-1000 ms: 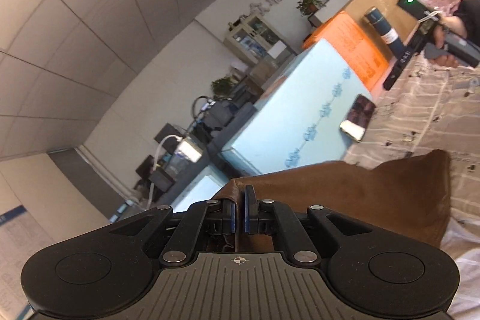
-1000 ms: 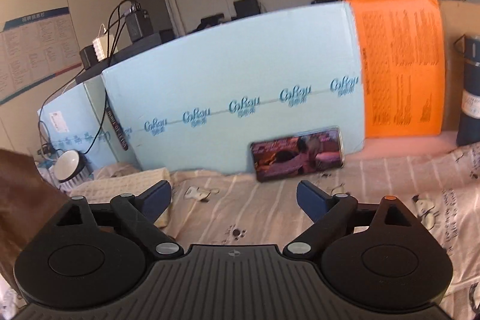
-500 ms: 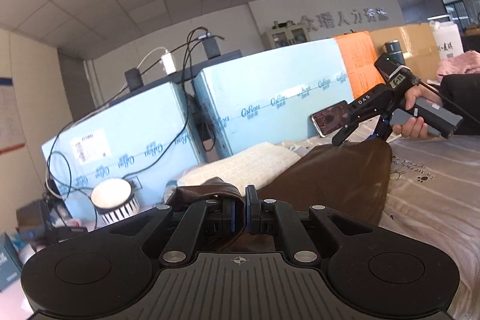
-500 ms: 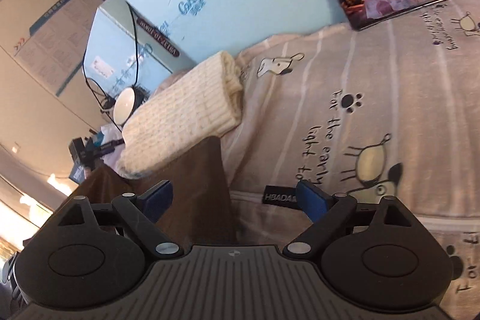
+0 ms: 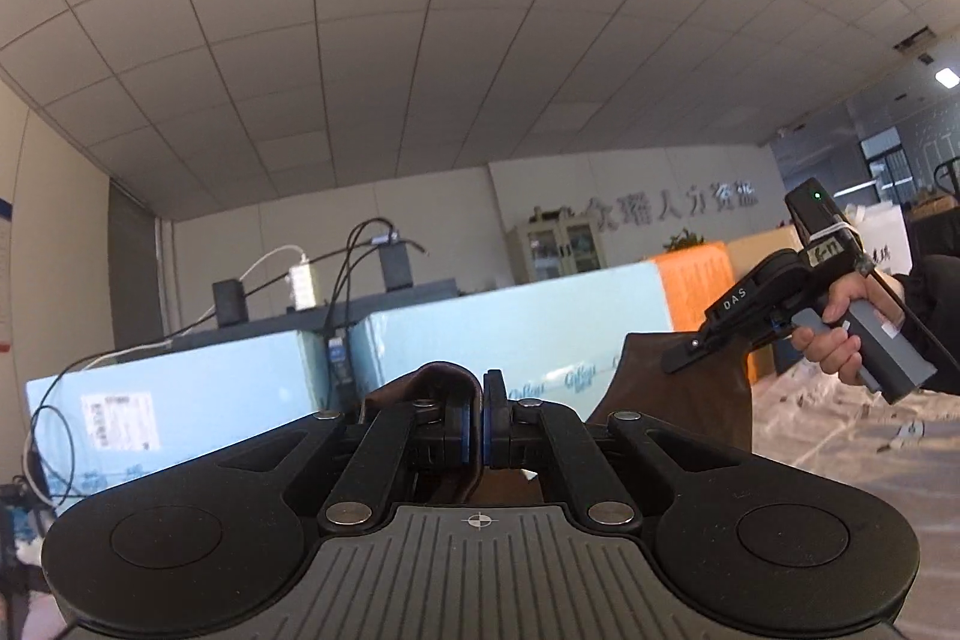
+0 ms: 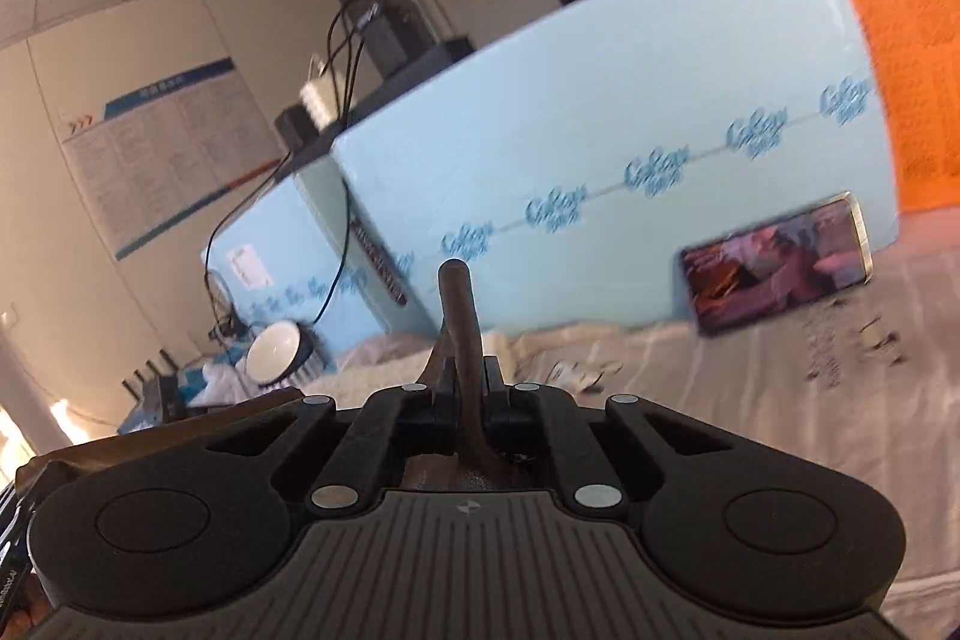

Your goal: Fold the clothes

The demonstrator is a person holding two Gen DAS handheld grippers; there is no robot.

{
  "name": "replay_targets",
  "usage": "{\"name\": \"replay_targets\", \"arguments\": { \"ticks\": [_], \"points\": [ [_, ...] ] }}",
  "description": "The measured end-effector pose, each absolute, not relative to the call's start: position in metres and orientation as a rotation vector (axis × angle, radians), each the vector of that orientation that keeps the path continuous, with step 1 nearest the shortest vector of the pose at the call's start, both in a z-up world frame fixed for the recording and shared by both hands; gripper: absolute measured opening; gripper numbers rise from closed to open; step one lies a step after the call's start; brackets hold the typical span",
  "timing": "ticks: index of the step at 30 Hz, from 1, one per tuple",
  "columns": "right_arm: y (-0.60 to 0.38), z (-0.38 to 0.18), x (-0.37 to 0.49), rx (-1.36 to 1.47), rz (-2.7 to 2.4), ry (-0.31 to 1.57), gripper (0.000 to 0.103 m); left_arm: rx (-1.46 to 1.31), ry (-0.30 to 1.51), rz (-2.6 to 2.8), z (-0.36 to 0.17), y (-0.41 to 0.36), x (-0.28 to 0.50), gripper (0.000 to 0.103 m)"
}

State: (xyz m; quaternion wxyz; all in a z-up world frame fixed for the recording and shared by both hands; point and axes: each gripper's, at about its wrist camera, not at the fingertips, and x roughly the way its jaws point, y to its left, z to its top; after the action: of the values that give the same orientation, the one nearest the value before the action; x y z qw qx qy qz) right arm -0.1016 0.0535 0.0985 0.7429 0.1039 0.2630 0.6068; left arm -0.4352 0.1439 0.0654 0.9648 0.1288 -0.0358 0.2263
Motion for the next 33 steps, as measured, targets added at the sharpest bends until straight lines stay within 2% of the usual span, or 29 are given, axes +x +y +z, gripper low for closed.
{"name": "replay_targets", "arguments": {
  "ticks": [7, 15, 19, 21, 23, 25, 27, 28, 29, 30, 31, 32, 33],
  "points": [
    [-0.042, 0.109, -0.037, 0.277, 1.120, 0.399, 0.006, 0.151, -0.137, 0.148, 0.064, 0.133, -0.370, 0.003],
    [-0.151, 0.050, -0.009, 0.278, 1.090, 0.399, 0.008, -0.088, 0.005, -0.269, 0.025, 0.101, -0.376, 0.003],
    [-0.197, 0.024, -0.009, 0.340, 1.057, 0.421, 0.024, -0.264, 0.145, -0.334, 0.006, 0.104, -0.385, 0.003],
    [-0.217, 0.017, -0.007, 0.384, 1.025, 0.423, 0.027, -0.302, 0.246, -0.345, -0.006, 0.105, -0.384, 0.003],
    [-0.232, 0.015, 0.000, 0.425, 0.967, 0.440, 0.044, -0.297, 0.379, -0.329, -0.018, 0.102, -0.381, 0.004],
    [-0.238, 0.019, 0.005, 0.428, 0.942, 0.439, 0.046, -0.279, 0.481, -0.288, -0.027, 0.105, -0.381, 0.005],
    [-0.243, 0.022, 0.011, 0.431, 0.917, 0.438, 0.057, -0.262, 0.487, -0.231, -0.025, 0.113, -0.388, 0.012],
    [-0.246, 0.023, 0.014, 0.432, 0.906, 0.438, 0.065, -0.254, 0.471, -0.195, -0.022, 0.118, -0.393, 0.015],
    [-0.245, 0.025, 0.017, 0.428, 0.907, 0.440, 0.070, -0.245, 0.451, -0.157, -0.018, 0.124, -0.399, 0.025],
    [-0.243, 0.028, 0.020, 0.425, 0.905, 0.444, 0.070, -0.239, 0.404, -0.106, -0.012, 0.130, -0.405, 0.040],
    [-0.240, 0.029, 0.023, 0.430, 0.909, 0.448, 0.071, -0.246, 0.347, -0.033, -0.006, 0.138, -0.413, 0.050],
    [-0.237, 0.031, 0.027, 0.435, 0.915, 0.453, 0.076, -0.258, 0.292, 0.040, -0.001, 0.145, -0.421, 0.075],
    [-0.233, 0.032, 0.031, 0.447, 0.925, 0.468, 0.077, -0.291, 0.243, 0.115, 0.003, 0.154, -0.426, 0.085]
  ]
}}
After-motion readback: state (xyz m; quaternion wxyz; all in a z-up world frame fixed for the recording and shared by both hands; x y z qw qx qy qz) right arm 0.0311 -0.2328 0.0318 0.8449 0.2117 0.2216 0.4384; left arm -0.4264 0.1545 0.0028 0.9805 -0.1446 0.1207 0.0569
